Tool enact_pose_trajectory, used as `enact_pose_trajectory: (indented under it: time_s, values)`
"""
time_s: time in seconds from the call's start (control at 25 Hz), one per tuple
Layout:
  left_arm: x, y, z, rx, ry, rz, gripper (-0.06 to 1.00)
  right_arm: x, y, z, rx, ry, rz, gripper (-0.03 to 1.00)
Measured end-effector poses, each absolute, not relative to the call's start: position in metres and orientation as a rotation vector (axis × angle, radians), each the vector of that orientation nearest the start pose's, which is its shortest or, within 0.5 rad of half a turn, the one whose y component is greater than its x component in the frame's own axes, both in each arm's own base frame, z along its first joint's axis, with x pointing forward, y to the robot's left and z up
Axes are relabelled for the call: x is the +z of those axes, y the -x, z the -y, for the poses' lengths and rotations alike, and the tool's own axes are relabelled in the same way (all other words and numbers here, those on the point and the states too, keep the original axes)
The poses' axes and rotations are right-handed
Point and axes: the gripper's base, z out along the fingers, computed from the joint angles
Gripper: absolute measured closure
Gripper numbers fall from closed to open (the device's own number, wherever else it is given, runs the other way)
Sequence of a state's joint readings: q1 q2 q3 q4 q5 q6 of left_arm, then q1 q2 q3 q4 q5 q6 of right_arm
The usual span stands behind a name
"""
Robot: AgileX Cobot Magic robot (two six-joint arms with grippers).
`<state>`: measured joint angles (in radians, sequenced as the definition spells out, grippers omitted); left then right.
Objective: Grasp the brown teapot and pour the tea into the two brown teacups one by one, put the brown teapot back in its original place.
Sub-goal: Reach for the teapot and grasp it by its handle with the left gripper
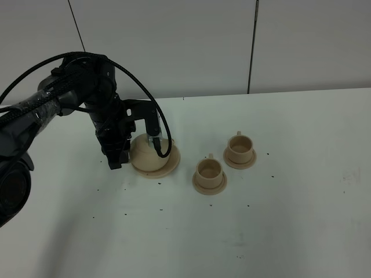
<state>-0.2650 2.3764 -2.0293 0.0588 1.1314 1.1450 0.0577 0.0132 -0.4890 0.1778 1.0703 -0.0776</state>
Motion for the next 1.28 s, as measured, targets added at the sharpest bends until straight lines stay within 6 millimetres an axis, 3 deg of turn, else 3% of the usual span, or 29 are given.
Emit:
enact_pose_trajectory:
  time_s: [0.72, 1.28]
  values:
    - [0.165, -0.479, 0.121, 0.233, -1.922, -2.344, 0.61, 0.275, 0.004, -0.014, 0.202, 0.147, -2.066, 0.72]
    - [0.175, -0.481, 0.132, 0.249, -1.855, -2.340, 0.61, 0.275, 0.004, -0.014, 0.202, 0.147, -2.066, 0.72]
